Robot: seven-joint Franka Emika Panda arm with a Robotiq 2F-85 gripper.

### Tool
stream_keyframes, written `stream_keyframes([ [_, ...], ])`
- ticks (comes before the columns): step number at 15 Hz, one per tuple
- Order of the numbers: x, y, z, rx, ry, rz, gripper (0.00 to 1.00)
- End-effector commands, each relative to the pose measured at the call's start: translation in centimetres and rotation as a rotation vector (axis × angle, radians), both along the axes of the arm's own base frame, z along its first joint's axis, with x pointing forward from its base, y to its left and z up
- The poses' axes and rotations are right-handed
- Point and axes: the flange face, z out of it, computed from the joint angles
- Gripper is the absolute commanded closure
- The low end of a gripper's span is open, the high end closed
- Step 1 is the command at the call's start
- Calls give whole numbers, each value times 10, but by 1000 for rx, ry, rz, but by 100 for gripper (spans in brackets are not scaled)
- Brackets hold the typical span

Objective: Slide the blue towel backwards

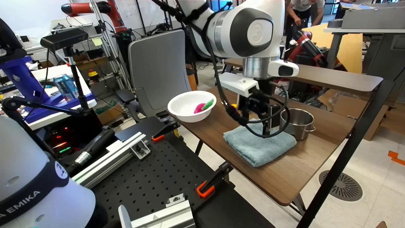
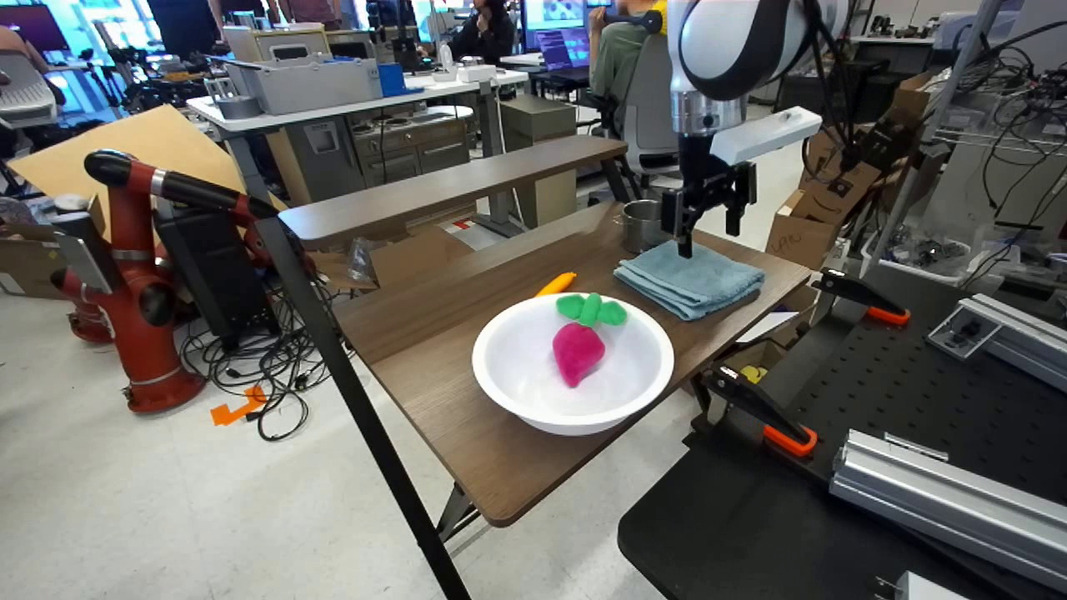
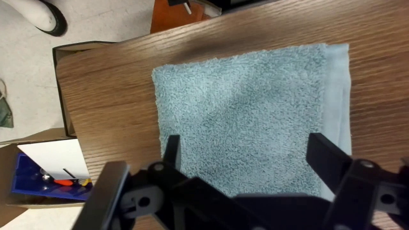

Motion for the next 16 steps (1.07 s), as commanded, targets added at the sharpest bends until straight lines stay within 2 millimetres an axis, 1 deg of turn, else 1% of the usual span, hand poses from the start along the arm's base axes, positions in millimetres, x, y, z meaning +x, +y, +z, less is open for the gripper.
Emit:
stream_keyframes([
  [1,7,-5,-17,8,-37,-14,0],
  [5,9,-14,-35,23,-51,-52,0],
  [9,15,-16,-51,40,-38,-83,0],
  [12,24,-13,-66,62,-22,-89,0],
  [16,37,-3,-73,76,-19,-72,0],
])
